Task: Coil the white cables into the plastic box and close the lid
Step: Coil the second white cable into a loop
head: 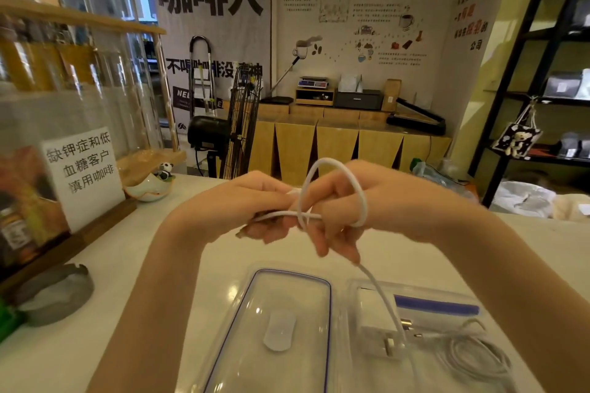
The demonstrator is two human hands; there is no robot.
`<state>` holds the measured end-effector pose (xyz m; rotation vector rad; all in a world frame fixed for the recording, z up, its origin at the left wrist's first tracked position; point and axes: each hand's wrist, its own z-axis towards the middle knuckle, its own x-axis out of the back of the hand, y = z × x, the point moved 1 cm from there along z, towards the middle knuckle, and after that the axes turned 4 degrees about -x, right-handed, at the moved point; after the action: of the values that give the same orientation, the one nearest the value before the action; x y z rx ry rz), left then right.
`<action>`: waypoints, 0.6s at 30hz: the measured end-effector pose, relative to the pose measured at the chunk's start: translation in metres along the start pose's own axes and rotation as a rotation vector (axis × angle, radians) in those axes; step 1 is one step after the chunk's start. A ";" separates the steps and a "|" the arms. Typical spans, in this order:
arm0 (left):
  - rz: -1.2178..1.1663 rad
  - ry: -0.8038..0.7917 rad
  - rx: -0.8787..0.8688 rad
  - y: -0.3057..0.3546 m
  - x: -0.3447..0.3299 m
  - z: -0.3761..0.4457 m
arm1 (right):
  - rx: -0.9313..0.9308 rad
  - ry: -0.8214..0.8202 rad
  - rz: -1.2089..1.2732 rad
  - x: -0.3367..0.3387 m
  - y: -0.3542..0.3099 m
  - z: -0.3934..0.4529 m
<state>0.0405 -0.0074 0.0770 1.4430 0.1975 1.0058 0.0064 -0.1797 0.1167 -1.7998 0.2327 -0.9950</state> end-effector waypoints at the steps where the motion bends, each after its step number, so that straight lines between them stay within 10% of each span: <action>1: -0.045 -0.082 -0.011 0.001 0.002 -0.003 | 0.016 0.012 -0.011 0.006 -0.001 0.001; 7: -0.277 -0.320 -0.125 0.003 0.006 -0.010 | 0.076 -0.094 0.222 0.006 0.003 0.011; 18: -0.137 0.225 0.064 -0.003 0.016 -0.005 | 0.020 0.045 0.703 -0.004 0.029 0.024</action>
<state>0.0478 0.0073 0.0806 1.3524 0.4896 1.0553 0.0289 -0.1745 0.0875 -1.5008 0.8148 -0.5270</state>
